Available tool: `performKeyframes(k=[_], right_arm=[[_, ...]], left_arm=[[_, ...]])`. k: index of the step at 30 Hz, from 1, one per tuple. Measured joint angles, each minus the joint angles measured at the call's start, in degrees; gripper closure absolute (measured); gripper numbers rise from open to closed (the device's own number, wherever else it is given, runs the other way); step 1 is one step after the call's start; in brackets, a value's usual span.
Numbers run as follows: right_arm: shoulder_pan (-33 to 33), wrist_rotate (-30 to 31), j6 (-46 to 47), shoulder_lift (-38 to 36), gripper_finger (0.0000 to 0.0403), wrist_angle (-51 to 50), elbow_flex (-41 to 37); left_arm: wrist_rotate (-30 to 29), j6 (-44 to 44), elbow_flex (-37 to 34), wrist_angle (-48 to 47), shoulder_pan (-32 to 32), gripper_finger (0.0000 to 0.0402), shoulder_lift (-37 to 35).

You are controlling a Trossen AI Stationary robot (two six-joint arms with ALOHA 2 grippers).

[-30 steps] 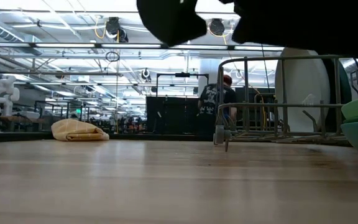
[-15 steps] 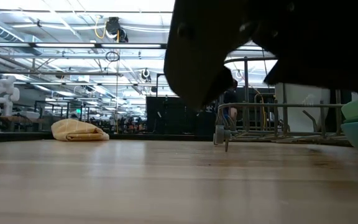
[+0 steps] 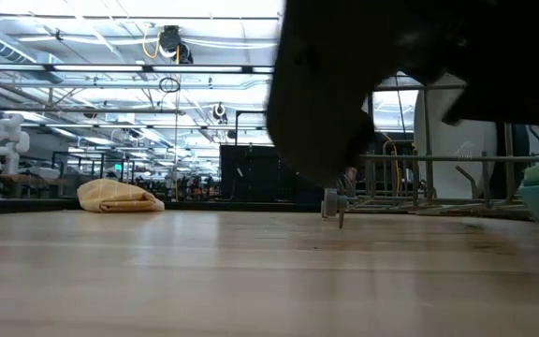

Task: Sort dishes
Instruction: Put the light green plate in the dish rack

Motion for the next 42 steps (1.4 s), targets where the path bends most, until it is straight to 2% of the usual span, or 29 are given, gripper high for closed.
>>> performKeyframes(k=[8, 16, 23, 38, 42], right_arm=[[0.00, 0.02, -0.05, 0.02, 0.0248, -0.07, 0.00], [0.02, 0.02, -0.06, 0.02, 0.0248, -0.20, 0.00], [0.02, -0.13, 0.08, 0.02, 0.0248, -0.15, 0.00], [0.01, -0.41, 0.09, 0.02, 0.0248, -0.07, 0.00], [0.01, -0.42, 0.08, 0.00, 0.0248, 0.00, 0.00]], left_arm=[[-0.71, -0.06, 0.35, -0.40, -0.03, 0.0378, 0.04], [-2.27, -0.11, 7.56, -13.20, -0.35, 0.0398, 0.04], [-3.75, -0.40, 9.62, -22.34, -0.49, 0.0400, 0.04], [-5.16, -12.28, 11.73, -43.29, -1.86, 0.0401, -0.93], [-5.07, -15.42, 11.66, -45.45, -1.79, 0.0401, -2.16]])
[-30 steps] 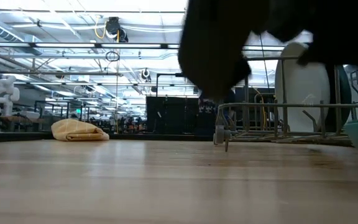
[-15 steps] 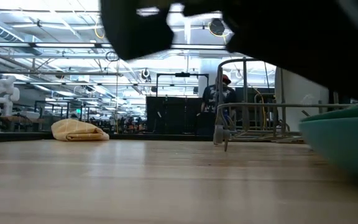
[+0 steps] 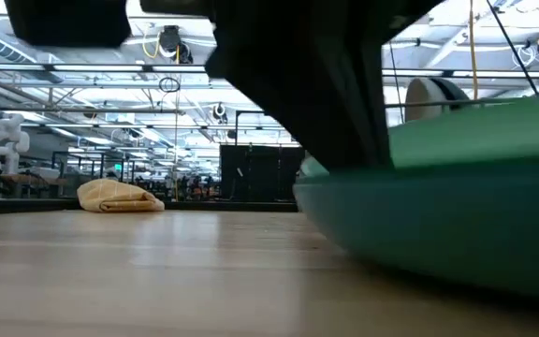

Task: Sort dishes
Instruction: Put the light green plate in the dish rack

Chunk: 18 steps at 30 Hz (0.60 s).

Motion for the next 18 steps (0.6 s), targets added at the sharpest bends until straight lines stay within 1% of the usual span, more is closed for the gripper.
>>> performKeyframes(k=[3, 10, 15, 18], right_arm=[[0.00, 0.03, -0.02, 0.00, 0.0248, 0.04, 0.00], [0.01, 0.01, 0.00, 0.00, 0.0248, 0.04, 0.00], [0.01, 0.00, -0.01, 0.00, 0.0248, 0.07, 0.00], [0.01, 0.00, -0.21, 0.00, 0.0248, 0.08, 0.00]], left_arm=[[0.16, -1.33, -0.07, 0.34, 0.00, 0.0401, -1.01], [0.24, -1.37, -0.07, 1.51, 0.00, 0.0401, -3.12], [2.32, -2.48, -0.06, 1.94, 0.18, 0.0401, -3.76], [2.71, -3.86, -1.75, 3.54, 0.43, 0.0401, -3.74]])
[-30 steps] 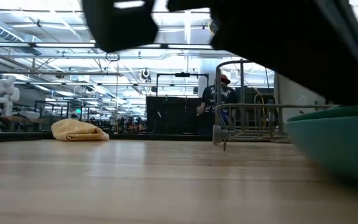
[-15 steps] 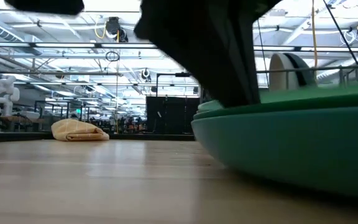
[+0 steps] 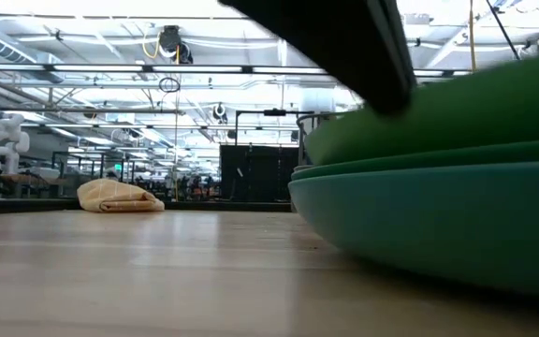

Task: Sort dishes
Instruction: Put the light green plate in the dish rack

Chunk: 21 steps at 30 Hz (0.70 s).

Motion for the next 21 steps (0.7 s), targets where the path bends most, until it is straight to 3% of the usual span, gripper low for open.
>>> performKeyframes(k=[5, 16, 21], right_arm=[[0.00, -0.01, -0.32, 0.00, 0.0248, 0.37, 0.00], [0.00, 0.01, -0.39, 0.00, 0.0248, 0.40, 0.00], [0.00, -0.01, -0.34, 0.00, 0.0248, 0.38, 0.00]], left_arm=[[-0.34, -0.64, -0.90, 1.14, 0.09, 0.0382, 0.09], [-2.78, -5.09, -0.90, 2.85, 1.01, 0.0283, 0.95], [-2.65, -4.98, -0.90, 3.58, 0.90, 0.0271, 2.59]])
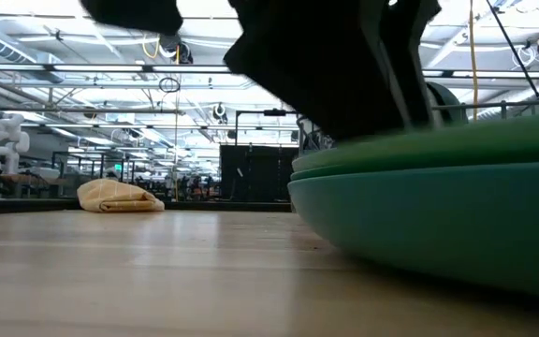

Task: Sort dishes
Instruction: Put the light green plate in the dish rack

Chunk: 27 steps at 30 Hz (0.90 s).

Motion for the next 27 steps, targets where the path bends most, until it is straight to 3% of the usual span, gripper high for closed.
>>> performKeyframes(k=[11, 14, 19, 27], right_arm=[[-0.02, 0.01, -0.05, 0.00, 0.0248, -0.03, 0.00], [-0.02, 0.01, -0.05, 0.00, 0.0248, -0.04, 0.00], [-0.02, 0.01, -0.05, 0.00, 0.0248, -0.06, 0.00], [-0.02, -0.02, -0.08, 0.00, 0.0248, 0.07, 0.00]], left_arm=[[-0.36, -0.04, 1.69, 0.50, 0.02, 0.0270, -1.89], [3.60, -0.73, 2.57, 1.21, 0.05, 0.0269, -1.87], [15.26, -6.45, 2.52, 4.36, 0.65, 0.0269, -1.87], [14.48, -10.98, 0.51, 9.17, 0.18, 0.0269, -1.31]])
